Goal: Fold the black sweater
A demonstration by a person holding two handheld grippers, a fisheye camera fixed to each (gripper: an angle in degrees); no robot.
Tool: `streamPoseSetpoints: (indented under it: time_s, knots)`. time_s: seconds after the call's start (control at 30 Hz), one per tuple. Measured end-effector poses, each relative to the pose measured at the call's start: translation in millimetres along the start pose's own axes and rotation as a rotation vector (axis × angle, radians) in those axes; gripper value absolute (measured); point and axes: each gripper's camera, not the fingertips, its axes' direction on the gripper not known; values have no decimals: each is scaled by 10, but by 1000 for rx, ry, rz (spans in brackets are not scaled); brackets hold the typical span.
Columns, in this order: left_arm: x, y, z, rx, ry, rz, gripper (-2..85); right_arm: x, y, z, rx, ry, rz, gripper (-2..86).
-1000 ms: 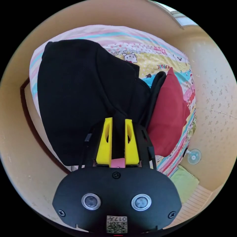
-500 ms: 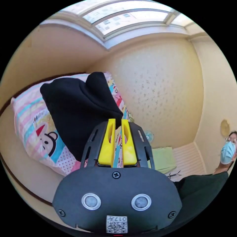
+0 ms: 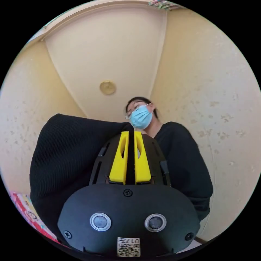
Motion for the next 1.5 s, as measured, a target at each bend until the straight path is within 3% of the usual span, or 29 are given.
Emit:
streamPoseSetpoints:
  time_s: [0.07, 0.2, 0.27, 0.37, 0.47, 0.6, 0.67, 0.73, 0.9, 1.03, 1.17, 1.23, 1.4, 1.5]
  knots:
    - [-50, 302, 322, 60, 146, -40, 25, -248, 97, -26, -18, 11, -76, 142]
    - [-42, 772, 1233, -35, 354, -96, 22, -691, 380, -30, -26, 41, -209, 146]
    - [-10, 1109, 1861, -21, 597, -97, 21, -804, 513, 42, -33, 43, -263, 148]
    - [-13, 1523, 2511, 21, 779, -162, 22, -794, 693, 245, -88, -125, -296, 149]
    - [-18, 1885, 3053, -4, 896, -238, 23, -669, 865, 407, -41, -250, -272, 150]
    - [-3, 2229, 3484, -59, 951, -292, 23, -528, 1011, 958, -321, -458, -217, 151]
    - [4, 2437, 3646, -81, 966, -325, 23, -506, 1091, 1089, -362, -541, -195, 150]
    - [3, 2597, 3701, -99, 961, -358, 24, -527, 1134, 1030, -332, -765, -255, 150]
    - [90, 2883, 3513, -194, 744, -429, 31, -311, 1043, 159, 65, -775, -223, 147]
    - [139, 3202, 3274, -457, 324, -608, 45, -348, 912, -483, 327, -875, -302, 143]
    - [55, 3730, 3108, -785, -226, -852, 87, -561, 772, -745, 414, -821, -374, 139]
    - [-27, 3971, 3053, -822, -368, -934, 125, -680, 673, -787, 418, -760, -409, 135]
    - [-287, 4470, 3191, -806, -483, -1013, 161, -924, 468, -578, 273, -609, -463, 124]
    - [-481, 4733, 3531, -873, -517, -977, 191, -1005, 415, -488, 287, -695, -516, 116]
